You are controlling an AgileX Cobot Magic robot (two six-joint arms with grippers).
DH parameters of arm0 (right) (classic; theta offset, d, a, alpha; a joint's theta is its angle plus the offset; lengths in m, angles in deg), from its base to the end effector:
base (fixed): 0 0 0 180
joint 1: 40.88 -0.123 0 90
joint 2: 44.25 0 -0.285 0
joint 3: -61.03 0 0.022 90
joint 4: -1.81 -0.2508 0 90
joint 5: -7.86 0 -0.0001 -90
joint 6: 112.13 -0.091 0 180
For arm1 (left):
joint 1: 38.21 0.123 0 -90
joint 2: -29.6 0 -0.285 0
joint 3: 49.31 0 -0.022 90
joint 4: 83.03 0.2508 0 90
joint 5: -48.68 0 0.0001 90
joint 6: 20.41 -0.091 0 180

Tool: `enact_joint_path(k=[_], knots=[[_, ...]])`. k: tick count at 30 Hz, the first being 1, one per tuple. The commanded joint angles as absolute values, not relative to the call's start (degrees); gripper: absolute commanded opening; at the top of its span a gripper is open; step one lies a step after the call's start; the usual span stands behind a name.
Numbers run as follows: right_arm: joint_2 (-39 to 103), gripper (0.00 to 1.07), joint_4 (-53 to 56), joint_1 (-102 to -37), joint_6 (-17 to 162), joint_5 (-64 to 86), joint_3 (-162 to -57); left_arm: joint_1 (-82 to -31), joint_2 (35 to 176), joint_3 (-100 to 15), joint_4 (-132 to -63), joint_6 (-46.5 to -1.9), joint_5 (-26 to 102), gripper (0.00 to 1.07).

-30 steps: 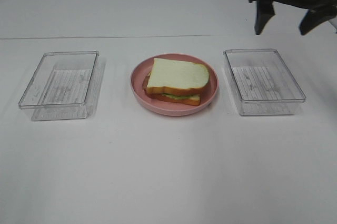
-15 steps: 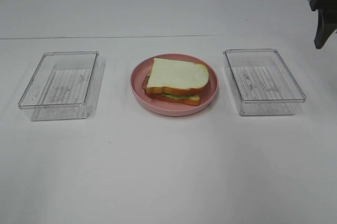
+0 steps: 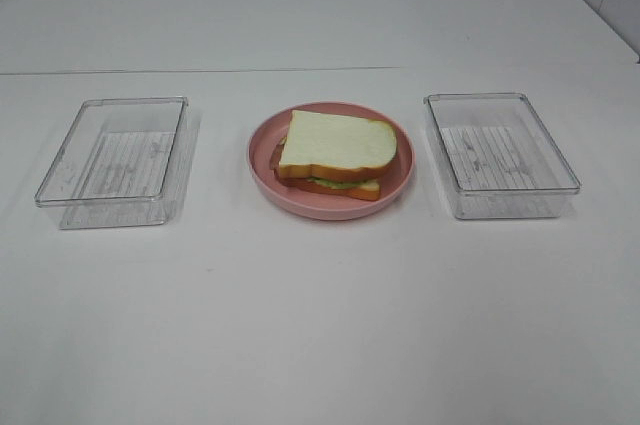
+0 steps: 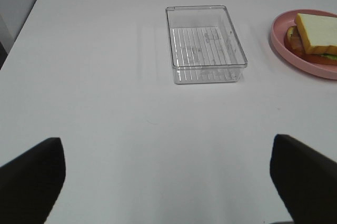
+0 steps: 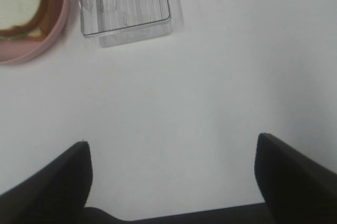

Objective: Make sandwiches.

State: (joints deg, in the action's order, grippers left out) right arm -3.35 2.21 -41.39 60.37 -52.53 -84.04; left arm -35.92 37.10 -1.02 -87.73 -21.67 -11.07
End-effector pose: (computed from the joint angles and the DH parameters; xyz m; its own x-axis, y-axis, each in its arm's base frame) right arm 0.0853 0.0002 0.3266 -0.7167 0.1207 -0.6868 0.0871 0.9927 0.0836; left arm -0.0053 -0.0067 0.2803 -0.4299 -0.0366 -0.9022 0.0157 0.9987 -0.0479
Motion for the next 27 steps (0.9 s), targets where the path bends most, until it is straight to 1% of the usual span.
enact_joint_path(k=[1,3,4,6,7,12,16,22,23,25,26,27], knots=[[-11.4,0.80,2.6,-41.2,60.8,-55.1,-82.1,-36.0,35.9,-0.7,-88.0,-21.1,-10.5,0.98],[-20.0,0.80,3.3,-41.2,61.1,-57.9,-80.7,-36.0,36.1,-0.7,-88.0,-21.1,-10.5,0.98],[-20.0,0.80,3.3,-41.2,61.1,-57.9,-80.7,-36.0,36.1,-0.7,-88.0,-21.1,-10.5,0.98],[-27.2,0.80,5.5,-41.2,61.2,-60.2,-78.9,-36.0,36.1,-0.7,-88.0,-21.1,-10.5,0.98],[-27.2,0.80,5.5,-41.2,61.2,-60.2,-78.9,-36.0,36.1,-0.7,-88.0,-21.1,-10.5,0.98],[-37.0,0.80,7.5,-41.2,63.5,-61.0,-76.7,-36.0,36.1,-0.7,-88.0,-21.1,-10.5,0.98],[-38.1,0.80,7.1,-41.2,63.9,-61.8,-76.4,-36.0,36.1,-0.7,-88.0,-21.1,-10.5,0.98],[-38.1,0.80,6.7,-41.2,65.6,-59.9,-72.7,-36.0,36.1,-0.7,-88.2,-21.1,-10.5,0.98],[-38.1,0.80,6.4,-41.2,65.7,-56.8,-72.6,-36.0,36.1,-0.7,-88.2,-21.1,-10.5,0.98],[-38.1,0.80,6.1,-41.2,65.6,-55.5,-72.1,-36.0,36.1,-0.7,-88.2,-21.1,-10.5,0.98],[-38.1,0.80,5.5,-41.2,65.8,-52.1,-70.3,-36.0,36.1,-0.7,-88.2,-21.1,-10.5,0.98],[-38.1,0.80,5.5,-41.2,65.8,-52.1,-70.3,-36.0,36.1,-0.7,-88.2,-21.1,-10.5,0.98]])
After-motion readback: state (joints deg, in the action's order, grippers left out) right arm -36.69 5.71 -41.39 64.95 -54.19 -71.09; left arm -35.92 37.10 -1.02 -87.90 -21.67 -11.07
